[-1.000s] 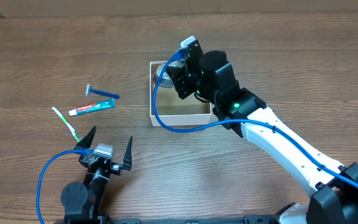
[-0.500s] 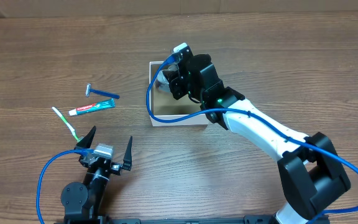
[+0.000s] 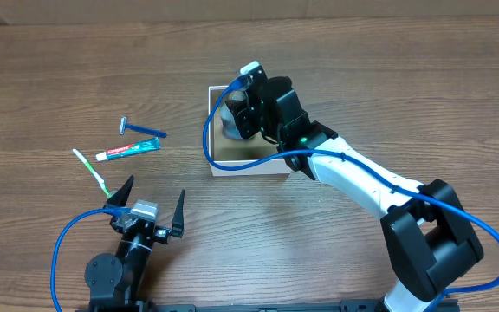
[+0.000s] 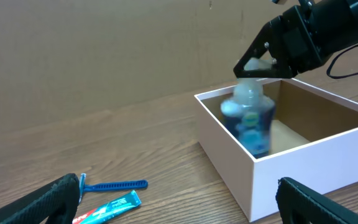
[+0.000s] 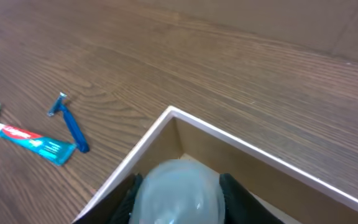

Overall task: Pack container
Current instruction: 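Carry the soap bottle with the right gripper into the box, then lower the bottle upright in the box and open the right gripper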

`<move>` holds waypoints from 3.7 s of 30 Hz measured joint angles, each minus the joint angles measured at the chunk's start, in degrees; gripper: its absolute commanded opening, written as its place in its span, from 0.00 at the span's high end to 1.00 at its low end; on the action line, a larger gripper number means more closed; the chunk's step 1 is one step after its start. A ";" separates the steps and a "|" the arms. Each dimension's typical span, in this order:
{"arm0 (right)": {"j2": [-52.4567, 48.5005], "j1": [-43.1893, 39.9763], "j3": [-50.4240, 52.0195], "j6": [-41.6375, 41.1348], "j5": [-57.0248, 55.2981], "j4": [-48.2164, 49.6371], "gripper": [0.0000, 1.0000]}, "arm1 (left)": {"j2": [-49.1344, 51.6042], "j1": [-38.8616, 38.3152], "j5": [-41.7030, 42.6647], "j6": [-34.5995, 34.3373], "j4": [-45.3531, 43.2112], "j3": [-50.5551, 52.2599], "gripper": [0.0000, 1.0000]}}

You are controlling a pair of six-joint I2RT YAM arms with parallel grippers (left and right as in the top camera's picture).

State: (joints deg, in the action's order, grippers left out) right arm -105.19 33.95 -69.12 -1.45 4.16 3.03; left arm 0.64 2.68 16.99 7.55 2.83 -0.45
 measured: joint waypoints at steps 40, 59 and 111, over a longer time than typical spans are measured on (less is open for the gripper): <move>4.94 -5.42 -7.50 -20.83 3.17 -36.59 0.96 | 0.00 0.00 -0.02 0.00 0.00 0.00 0.00; 4.00 -1.07 5.40 -40.15 9.22 -16.41 0.96 | 0.00 0.00 0.00 0.00 0.00 0.00 0.00; 7.06 -5.42 5.86 -34.49 2.27 -10.12 0.44 | 0.00 0.00 0.00 0.00 0.00 0.00 0.00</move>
State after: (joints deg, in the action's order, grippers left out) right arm -98.13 28.53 -63.26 -35.94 6.44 -7.09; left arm 0.64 2.68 16.99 7.55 2.83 -0.45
